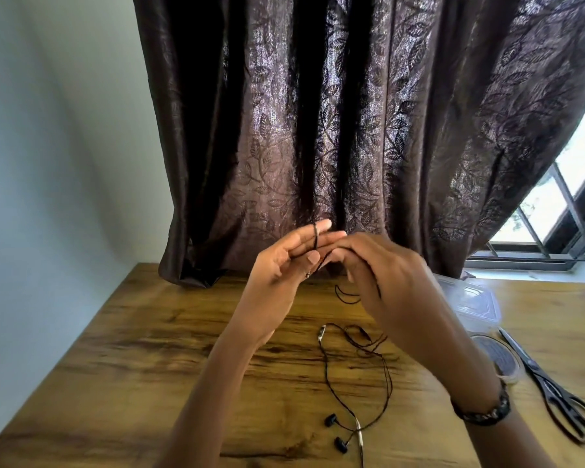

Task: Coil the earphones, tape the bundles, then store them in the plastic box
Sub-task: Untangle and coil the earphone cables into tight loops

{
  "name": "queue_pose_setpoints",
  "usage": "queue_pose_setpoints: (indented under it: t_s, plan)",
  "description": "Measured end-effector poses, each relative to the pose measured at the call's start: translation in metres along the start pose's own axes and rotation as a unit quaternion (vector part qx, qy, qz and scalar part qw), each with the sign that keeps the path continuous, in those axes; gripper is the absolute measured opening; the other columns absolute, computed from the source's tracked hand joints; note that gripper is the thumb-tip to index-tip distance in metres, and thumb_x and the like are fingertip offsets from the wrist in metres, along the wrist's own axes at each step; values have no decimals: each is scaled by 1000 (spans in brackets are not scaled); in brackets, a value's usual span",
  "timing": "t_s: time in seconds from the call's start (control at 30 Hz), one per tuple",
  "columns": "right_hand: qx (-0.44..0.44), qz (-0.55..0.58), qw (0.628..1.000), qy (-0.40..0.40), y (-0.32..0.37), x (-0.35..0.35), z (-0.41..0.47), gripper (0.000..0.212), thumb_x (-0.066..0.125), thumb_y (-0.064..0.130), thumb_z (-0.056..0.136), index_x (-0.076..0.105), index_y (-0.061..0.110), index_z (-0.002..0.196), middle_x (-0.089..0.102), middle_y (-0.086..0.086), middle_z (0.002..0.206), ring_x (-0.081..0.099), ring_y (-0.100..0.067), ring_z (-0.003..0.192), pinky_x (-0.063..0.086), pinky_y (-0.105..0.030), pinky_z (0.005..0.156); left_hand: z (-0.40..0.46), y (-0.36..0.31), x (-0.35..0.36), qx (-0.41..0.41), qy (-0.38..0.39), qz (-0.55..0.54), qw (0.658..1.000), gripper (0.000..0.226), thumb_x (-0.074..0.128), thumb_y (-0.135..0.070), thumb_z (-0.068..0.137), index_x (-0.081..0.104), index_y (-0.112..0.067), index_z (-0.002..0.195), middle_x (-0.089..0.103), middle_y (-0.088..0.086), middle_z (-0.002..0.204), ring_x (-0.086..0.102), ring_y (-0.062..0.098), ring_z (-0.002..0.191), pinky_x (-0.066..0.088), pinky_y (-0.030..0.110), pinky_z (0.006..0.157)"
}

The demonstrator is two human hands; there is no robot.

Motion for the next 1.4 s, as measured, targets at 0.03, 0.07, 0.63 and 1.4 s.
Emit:
queue_pose_setpoints:
  t_s: [0.03,0.07,0.63,1.4]
  plan:
    - [-6,-3,1000,2,0,-3,5,26,36,34,102,59,23,104,56,21,88,56,0,75,51,-27,67,-1,1,1,-5,6,-9,1000,39,44,6,94,50,-7,131,67,5,119,62,14,113,49,20,91]
    - [-13,-8,1000,3,0,-6,10,25,38,32,102,60,21,104,60,16,93,59,-5,78,53,-32,68,-2,1,3,-9,13,-17,1000,38,44,6,94,52,-8,128,69,4,116,63,14,111,49,21,91]
    - [-89,42,994,36,-3,-17,43,14,53,13,98,66,9,99,63,2,89,58,-10,83,43,-16,75,-8,-14,15,-14,73,-22,997,28,50,-8,89,60,-8,115,73,7,103,69,20,98,54,22,81]
    - [76,172,982,7,-26,49,-29,15,51,20,99,65,16,93,51,12,63,49,-7,55,35,-10,54,10,-2,-6,1,-24,-106,994,34,47,-2,91,55,-6,124,69,10,115,64,23,111,52,24,88]
Point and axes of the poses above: each hand's wrist, its own z-axis towards the middle knuckle, its own x-axis out of the palm, y = z × x, the point moved 9 cm from there along z, towards the middle knuckle
